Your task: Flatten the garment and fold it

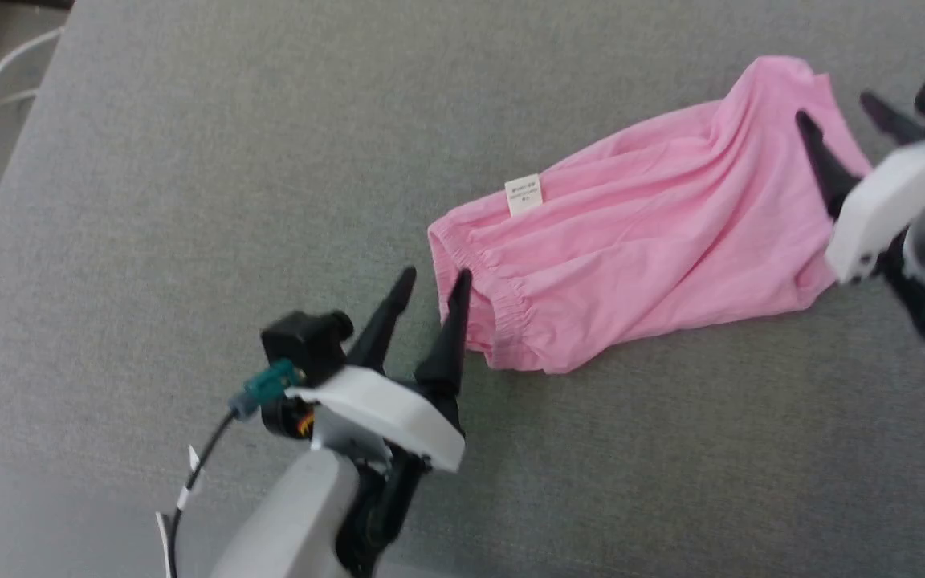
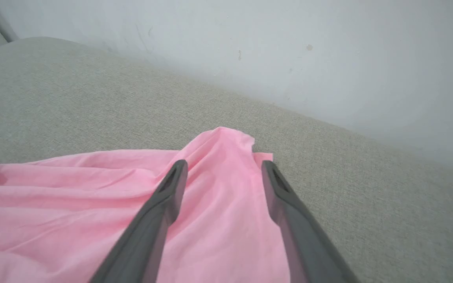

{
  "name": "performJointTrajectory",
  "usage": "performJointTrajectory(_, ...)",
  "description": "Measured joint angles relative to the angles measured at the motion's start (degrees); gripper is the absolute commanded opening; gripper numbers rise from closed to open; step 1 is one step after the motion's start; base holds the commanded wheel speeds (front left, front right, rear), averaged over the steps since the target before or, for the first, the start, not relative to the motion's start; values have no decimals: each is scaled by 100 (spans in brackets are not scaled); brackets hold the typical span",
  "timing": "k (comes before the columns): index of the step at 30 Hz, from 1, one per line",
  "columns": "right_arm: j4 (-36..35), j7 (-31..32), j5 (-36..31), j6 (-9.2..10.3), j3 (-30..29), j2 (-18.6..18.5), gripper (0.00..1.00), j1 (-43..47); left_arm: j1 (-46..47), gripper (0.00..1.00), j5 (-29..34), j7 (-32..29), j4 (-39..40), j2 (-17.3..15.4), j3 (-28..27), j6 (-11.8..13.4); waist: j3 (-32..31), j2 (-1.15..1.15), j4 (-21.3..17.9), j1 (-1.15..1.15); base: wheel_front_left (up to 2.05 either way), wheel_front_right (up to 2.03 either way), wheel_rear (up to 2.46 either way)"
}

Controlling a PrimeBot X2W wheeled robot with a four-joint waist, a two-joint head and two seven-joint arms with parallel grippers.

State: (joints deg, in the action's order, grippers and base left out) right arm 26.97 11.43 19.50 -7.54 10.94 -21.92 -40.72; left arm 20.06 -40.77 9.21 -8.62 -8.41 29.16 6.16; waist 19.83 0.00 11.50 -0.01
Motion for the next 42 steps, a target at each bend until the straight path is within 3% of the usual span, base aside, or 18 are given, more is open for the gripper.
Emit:
performJointTrajectory(6, -814, -642, -280, 0, -598, 455, 100, 1285, -289, 100, 424, 15, -149, -138, 453, 11, -465, 0, -146, -1, 0, 0, 0)
performJointTrajectory(10, -1410, -920, -528, 0, -1079, 947, 100, 2031, -348, 100, 586, 87, -379, -130, 631, 12, -689, 0, -282, -1, 0, 0, 0)
performJointTrajectory(16, -2046, -1047, -761, 0, -1507, 1610, 100, 2816, -347, 100, 937, 144, -848, -132, 815, 224, -836, 0, -525, -1, 0, 0, 0)
performJointTrajectory(19, -2258, -1042, -836, 0, -1594, 1734, 100, 2973, -336, 100, 1014, 162, -1159, -122, 765, 509, -844, 0, -617, 0, 0, 0, 0)
performJointTrajectory(26, -2525, -958, -889, 0, -1600, 1841, 100, 3016, -114, 100, 1017, 127, -1694, -36, 601, 879, -695, 0, -743, 1, 0, 0, 0)
performJointTrajectory(33, -2553, -940, -892, 0, -1585, 1869, 100, 2998, 137, 100, 924, -233, -1990, 86, 536, 1053, -498, 0, -829, 1, 0, 0, 0)
performJointTrajectory(34, -2546, -936, -892, 0, -1579, 1870, 100, 2989, 183, 96, 893, -278, -2001, 94, 542, 1020, -474, 0, -839, 1, 0, 0, 0)
performJointTrajectory(35, -2530, -927, -891, 0, -1568, 1871, 100, 2977, 224, 47, 886, -290, -2008, 97, 546, 975, -453, 0, -847, 1, 0, 0, 0)
performJointTrajectory(36, -2508, -888, -892, 0, -1555, 1872, 100, 2965, 261, 4, 875, -310, -2013, 97, 556, 932, -434, 0, -855, 1, 0, 0, 0)
performJointTrajectory(37, -2483, -853, -892, 0, -1552, 1876, 100, 2949, 284, 0, 869, -337, -2015, 97, 576, 888, -420, 0, -862, 1, 0, 0, 0)
performJointTrajectory(42, -2253, -734, -981, 0, -1619, 1881, 100, 2830, 319, 0, 825, -371, -2014, 147, 637, 744, -409, 0, -841, 1, 0, 0, 0)
